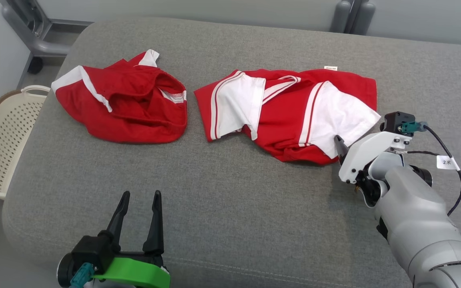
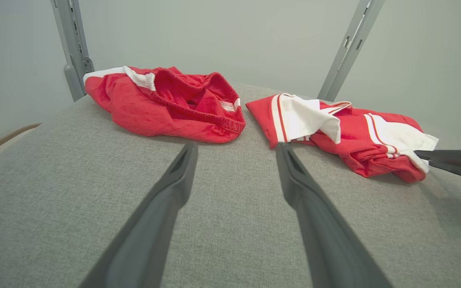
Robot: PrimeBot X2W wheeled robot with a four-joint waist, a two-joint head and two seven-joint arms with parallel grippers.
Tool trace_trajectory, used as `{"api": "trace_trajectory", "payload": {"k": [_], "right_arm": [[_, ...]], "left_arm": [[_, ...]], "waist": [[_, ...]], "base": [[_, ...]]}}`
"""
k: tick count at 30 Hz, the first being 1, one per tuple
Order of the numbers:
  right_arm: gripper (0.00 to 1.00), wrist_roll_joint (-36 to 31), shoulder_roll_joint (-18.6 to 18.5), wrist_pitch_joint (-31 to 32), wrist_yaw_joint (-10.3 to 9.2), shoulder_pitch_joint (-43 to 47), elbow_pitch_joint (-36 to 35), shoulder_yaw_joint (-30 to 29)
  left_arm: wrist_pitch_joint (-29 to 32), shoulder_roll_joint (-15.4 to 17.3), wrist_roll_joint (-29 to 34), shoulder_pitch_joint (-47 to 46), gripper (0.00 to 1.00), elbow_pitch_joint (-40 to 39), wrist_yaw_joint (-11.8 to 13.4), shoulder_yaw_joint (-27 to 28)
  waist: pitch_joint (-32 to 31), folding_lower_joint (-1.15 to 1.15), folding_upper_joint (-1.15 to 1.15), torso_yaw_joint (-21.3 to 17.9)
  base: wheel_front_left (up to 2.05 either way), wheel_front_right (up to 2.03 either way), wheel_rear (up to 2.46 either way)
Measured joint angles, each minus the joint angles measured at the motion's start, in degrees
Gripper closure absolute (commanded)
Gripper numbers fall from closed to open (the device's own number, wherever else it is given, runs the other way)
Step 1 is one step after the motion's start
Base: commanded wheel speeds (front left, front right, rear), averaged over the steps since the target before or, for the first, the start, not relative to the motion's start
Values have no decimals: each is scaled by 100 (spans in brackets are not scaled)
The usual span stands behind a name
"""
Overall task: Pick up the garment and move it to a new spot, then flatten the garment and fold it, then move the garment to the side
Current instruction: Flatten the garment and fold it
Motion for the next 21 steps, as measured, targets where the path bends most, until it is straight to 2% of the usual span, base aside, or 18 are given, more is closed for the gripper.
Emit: {"api": "trace_trajectory", "payload": {"k": [2,3,4,5,6,13,21], "right_arm": [[0,68,1,0,0,-15,5,85],[13,122,0,0,0,-35,5,132],[53,174,0,-12,0,-57,5,190],[87,212,1,-51,0,-85,7,244],[100,248,1,-81,0,-115,5,309],[100,255,4,-378,0,-175,8,620],[100,-401,2,-1101,1,-781,-29,478]], "left_arm": [[0,0,-1,-12,0,16,0,1],[0,0,-1,-16,0,19,0,2],[0,0,-1,-20,0,23,0,0],[0,0,-3,-22,0,29,0,0],[0,0,-14,-26,0,35,0,0],[0,0,-46,-47,0,65,10,15],[0,-1,-59,39,0,57,75,126]], "waist": [[27,0,0,24],[40,0,0,35],[50,0,0,46],[59,0,0,57],[66,0,0,66],[-7,0,0,47],[-236,0,0,-126]], "base": [[0,0,0],[0,0,0],[0,0,0],[0,0,0],[0,0,0],[0,0,0],[0,0,0]]}}
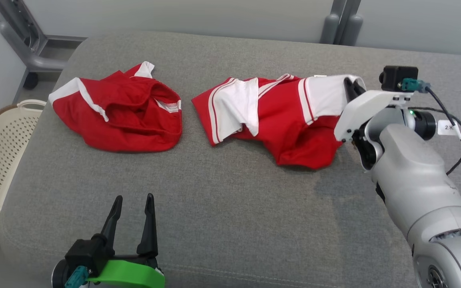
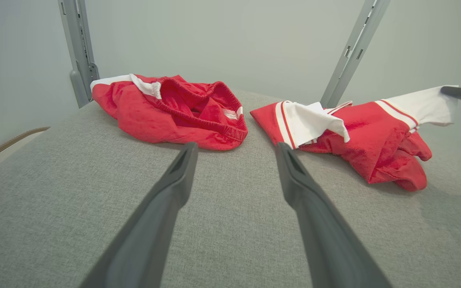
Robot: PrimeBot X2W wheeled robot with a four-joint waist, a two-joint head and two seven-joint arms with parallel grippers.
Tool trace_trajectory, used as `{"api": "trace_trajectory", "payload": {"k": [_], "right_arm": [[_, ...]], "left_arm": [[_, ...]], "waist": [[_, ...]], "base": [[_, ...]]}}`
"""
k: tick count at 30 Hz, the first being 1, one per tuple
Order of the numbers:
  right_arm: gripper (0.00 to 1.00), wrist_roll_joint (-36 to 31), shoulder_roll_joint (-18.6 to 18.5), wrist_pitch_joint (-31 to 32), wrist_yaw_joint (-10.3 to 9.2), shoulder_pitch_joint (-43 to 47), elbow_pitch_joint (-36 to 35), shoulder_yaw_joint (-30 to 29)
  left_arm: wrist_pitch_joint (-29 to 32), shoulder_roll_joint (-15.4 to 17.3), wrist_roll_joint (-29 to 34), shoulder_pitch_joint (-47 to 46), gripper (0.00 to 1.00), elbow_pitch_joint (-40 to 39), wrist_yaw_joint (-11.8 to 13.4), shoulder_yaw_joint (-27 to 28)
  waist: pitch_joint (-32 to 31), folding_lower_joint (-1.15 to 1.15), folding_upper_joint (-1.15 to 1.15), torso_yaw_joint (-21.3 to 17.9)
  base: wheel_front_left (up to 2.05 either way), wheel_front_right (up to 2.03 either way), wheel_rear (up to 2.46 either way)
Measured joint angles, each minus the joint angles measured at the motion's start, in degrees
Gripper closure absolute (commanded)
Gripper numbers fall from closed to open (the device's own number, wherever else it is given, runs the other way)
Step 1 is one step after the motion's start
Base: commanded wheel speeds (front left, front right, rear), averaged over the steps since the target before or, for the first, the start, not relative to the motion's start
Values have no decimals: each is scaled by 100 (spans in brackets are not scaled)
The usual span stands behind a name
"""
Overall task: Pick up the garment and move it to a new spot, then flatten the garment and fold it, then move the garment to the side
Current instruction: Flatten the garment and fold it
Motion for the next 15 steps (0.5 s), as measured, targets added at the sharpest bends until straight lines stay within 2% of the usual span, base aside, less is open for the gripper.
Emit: {"api": "trace_trajectory", "payload": {"k": [15], "right_arm": [[100,-866,-10,-215,0,-943,-1459,155]], "left_arm": [[0,3,-16,281,0,-16,10,27]], "waist": [[-554,0,0,-270]], "base": [[0,0,0]]}}
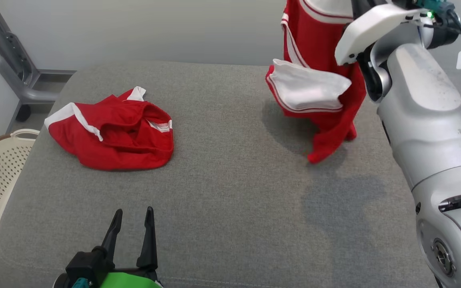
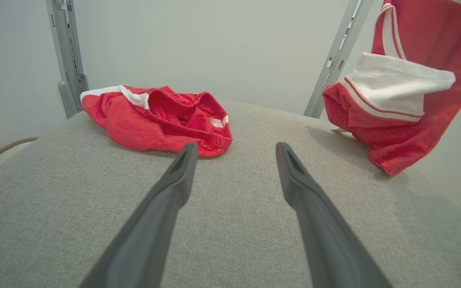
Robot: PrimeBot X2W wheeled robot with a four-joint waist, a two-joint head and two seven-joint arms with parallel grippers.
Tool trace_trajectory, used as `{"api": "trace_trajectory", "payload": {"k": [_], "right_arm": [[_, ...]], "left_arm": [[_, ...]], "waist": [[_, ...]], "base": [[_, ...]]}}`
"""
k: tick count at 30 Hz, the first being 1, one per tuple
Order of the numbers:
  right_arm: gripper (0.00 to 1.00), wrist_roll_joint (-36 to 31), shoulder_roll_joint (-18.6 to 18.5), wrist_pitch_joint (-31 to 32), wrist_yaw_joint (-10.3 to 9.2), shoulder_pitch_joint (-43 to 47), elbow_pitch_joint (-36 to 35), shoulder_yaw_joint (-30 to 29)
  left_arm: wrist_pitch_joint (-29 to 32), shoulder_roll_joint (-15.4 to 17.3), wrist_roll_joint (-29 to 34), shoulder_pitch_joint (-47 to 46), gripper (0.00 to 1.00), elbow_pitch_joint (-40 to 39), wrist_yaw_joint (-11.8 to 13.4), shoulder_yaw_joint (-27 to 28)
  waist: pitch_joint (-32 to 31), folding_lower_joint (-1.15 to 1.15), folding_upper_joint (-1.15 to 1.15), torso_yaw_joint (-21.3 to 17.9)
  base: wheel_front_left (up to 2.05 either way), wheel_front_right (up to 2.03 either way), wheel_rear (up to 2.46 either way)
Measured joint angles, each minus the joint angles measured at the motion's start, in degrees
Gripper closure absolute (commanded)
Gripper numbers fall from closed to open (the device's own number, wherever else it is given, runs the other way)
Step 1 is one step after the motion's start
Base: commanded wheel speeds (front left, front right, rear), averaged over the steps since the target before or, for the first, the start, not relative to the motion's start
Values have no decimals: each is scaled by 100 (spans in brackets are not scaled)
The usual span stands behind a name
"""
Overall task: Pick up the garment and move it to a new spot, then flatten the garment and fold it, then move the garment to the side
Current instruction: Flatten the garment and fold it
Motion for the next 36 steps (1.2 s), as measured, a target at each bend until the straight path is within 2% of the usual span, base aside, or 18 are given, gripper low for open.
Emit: {"api": "trace_trajectory", "payload": {"k": [8,11,14,19,24,36], "right_arm": [[100,-985,-264,300,0,-156,-943,-359],[100,-1311,-240,465,0,-100,-1408,-565],[100,-1350,-151,721,0,152,-1704,-526],[100,-998,-36,1328,0,735,-1757,327],[100,-465,-24,1662,1,1288,-1825,1089],[100,290,-21,1757,1,1751,-1695,2392]], "left_arm": [[0,31,-3,105,0,-11,25,-23],[0,42,-25,154,0,-16,30,-31],[0,52,-27,180,0,-29,41,-45],[12,62,-45,187,0,-56,49,-71],[18,71,-64,166,0,-51,51,-80],[18,89,-77,48,0,22,51,-116]], "waist": [[-194,0,0,34],[-236,0,0,81],[-257,0,0,127],[-238,0,0,192],[-153,0,0,241],[-54,0,0,334]], "base": [[0,0,0],[0,0,0],[0,0,0],[0,0,0],[0,0,0],[0,0,0]]}}
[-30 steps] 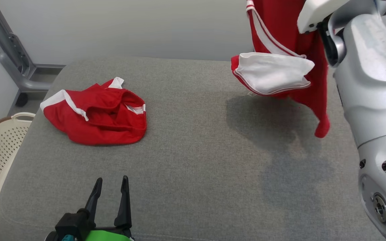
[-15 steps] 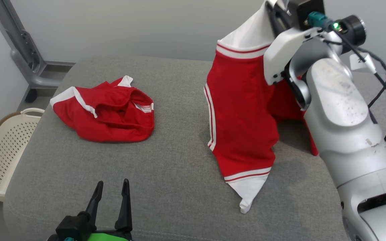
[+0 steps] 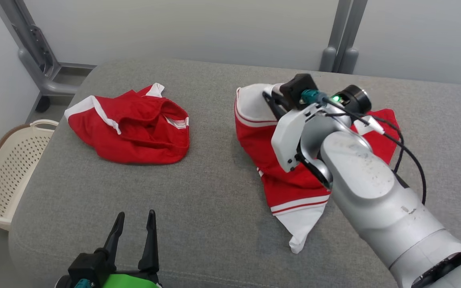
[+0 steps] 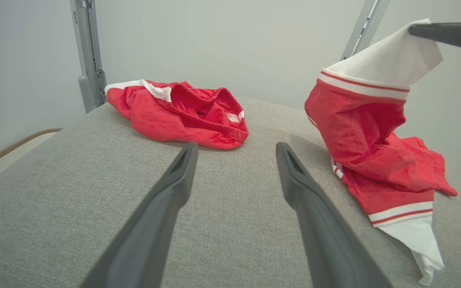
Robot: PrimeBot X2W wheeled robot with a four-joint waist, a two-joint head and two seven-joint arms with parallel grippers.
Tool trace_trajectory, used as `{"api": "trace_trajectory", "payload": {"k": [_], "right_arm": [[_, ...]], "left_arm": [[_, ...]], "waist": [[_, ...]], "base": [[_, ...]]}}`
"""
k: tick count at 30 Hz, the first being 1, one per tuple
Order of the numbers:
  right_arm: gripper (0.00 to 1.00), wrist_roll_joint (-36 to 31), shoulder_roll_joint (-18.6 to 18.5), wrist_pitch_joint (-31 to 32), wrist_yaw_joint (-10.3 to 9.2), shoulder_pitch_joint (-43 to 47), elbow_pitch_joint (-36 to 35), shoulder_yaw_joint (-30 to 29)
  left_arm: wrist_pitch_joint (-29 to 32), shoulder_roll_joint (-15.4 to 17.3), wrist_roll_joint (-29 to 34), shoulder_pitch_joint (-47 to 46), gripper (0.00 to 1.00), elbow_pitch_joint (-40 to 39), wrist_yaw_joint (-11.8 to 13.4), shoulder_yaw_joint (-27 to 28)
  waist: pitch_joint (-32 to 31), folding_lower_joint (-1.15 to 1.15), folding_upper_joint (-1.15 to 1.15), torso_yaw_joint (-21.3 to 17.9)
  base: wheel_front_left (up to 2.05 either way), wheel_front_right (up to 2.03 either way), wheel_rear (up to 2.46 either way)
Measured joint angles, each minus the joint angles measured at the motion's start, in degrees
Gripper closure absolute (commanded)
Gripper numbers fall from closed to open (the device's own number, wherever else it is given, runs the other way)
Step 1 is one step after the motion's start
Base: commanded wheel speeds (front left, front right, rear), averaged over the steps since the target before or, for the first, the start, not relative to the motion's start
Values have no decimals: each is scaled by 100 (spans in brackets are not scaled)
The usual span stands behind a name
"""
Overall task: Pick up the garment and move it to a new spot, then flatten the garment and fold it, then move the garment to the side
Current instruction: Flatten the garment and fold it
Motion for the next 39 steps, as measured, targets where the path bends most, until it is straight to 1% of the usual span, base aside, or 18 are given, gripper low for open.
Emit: {"api": "trace_trajectory", "payload": {"k": [5,7,11,16,17,18,19,25,28,30,32,34,39], "right_arm": [[100,546,-33,345,1,160,4,1031],[100,778,-164,494,2,242,-102,1479],[100,1238,-447,636,1,393,-381,2197],[100,1667,-557,709,1,621,-655,2942],[100,1839,-565,746,1,704,-703,3154],[56,1879,-568,740,2,726,-717,3250],[0,1912,-572,734,2,732,-723,3321],[0,2303,-590,588,2,755,-825,3510],[0,2535,-680,541,2,761,-968,3537],[0,2620,-806,483,2,760,-1033,3456],[0,2639,-942,435,2,760,-1038,3274],[0,2601,-1061,390,2,760,-970,2973],[0,2184,-1292,332,1,886,-515,1959]], "left_arm": [[0,-1,-15,-8,0,24,0,-35],[-1,-1,-29,-13,0,30,4,-41],[-2,-3,-45,-14,0,31,42,-21],[-8,-7,-90,-37,0,41,48,0],[-8,-12,-93,-73,0,55,48,-2],[-8,-15,-93,-103,0,60,48,-7],[-8,-18,-93,-124,0,63,48,-11],[-8,-29,-101,-146,0,102,48,-14],[-9,-35,-102,-146,0,112,49,-5],[-9,-40,-102,-145,0,108,51,15],[-9,-41,-103,-135,0,99,66,44],[-9,-42,-103,-113,0,85,67,71],[-16,-43,-102,-9,0,68,66,91]], "waist": [[22,0,0,52],[34,0,0,65],[61,0,0,47],[112,0,0,-11],[131,0,0,-37],[140,0,0,-49],[146,0,0,-58],[126,0,0,-85],[91,0,0,-99],[67,0,0,-112],[40,0,0,-134],[7,0,0,-162],[-90,0,0,-246]], "base": [[0,0,0],[0,0,0],[0,0,0],[0,0,0],[0,0,0],[0,0,0],[0,0,0],[0,0,0],[0,0,0],[0,0,0],[0,0,0],[0,0,0],[0,0,0]]}}
